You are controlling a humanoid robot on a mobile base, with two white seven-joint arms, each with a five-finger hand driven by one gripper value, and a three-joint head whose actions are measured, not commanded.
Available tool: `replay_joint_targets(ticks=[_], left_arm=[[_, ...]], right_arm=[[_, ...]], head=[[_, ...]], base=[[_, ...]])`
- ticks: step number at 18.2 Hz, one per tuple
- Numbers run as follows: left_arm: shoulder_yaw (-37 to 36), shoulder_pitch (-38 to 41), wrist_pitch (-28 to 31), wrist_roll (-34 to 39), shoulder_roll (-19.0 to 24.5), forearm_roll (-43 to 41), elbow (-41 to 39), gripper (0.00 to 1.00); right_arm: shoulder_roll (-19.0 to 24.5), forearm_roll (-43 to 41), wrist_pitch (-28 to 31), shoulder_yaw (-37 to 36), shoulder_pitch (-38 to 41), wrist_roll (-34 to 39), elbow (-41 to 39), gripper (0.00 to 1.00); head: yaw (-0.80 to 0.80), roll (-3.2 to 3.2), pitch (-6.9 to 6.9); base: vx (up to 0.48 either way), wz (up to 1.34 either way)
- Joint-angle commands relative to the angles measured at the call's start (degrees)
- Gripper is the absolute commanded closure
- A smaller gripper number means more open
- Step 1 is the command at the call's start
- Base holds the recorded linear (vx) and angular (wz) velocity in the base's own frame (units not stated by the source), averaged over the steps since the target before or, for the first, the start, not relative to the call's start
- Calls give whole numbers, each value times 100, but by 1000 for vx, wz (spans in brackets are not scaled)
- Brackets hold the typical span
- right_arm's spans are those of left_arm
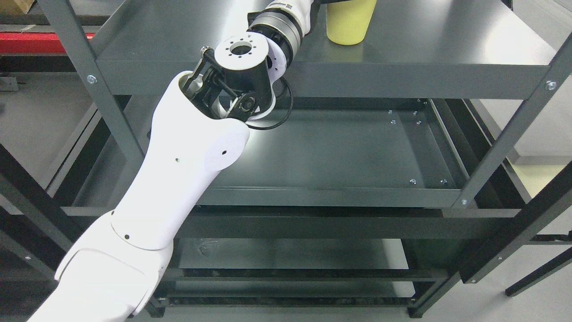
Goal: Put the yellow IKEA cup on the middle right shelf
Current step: 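Release the yellow cup and withdraw the left hand from the shelf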
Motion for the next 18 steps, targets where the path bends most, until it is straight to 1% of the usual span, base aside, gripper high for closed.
replay_joint_targets(ticks=[1, 4, 8, 9, 10, 13, 14, 15, 18], left_arm=[[298, 17, -1, -26, 100, -317, -308, 2], [553, -9, -1, -87, 100, -326, -643, 2], [975, -62, 7, -779, 100, -326, -978, 2], [1107, -71, 25, -1217, 100, -317, -978, 5], [1282, -71, 34, -1882, 100, -317, -987, 6], [1564, -80, 86, -3422, 100, -326, -1030, 6], [1635, -71, 200, -3941, 100, -326, -1109, 6], [1661, -62, 314, -4433, 100, -317, -1162, 6], [1609, 113, 368, -5901, 100, -317, -1233, 6]], right_arm=[[-100, -141, 4, 97, 79, 4, 0, 1], [-100, -141, 4, 97, 79, 4, 0, 1], [-100, -141, 4, 97, 79, 4, 0, 1], [-100, -141, 4, 97, 79, 4, 0, 1], [-100, -141, 4, 97, 79, 4, 0, 1], [-100, -141, 4, 97, 79, 4, 0, 1], [-100, -141, 4, 97, 79, 4, 0, 1], [-100, -141, 4, 97, 79, 4, 0, 1], [-100, -141, 4, 97, 79, 4, 0, 1]], head=[[0, 0, 0], [0, 0, 0], [0, 0, 0], [0, 0, -1], [0, 0, -1], [0, 0, -1], [0, 0, -1], [0, 0, -1], [0, 0, -1]], base=[[0, 0], [0, 0], [0, 0], [0, 0], [0, 0], [0, 0], [0, 0], [0, 0], [-14, 19]])
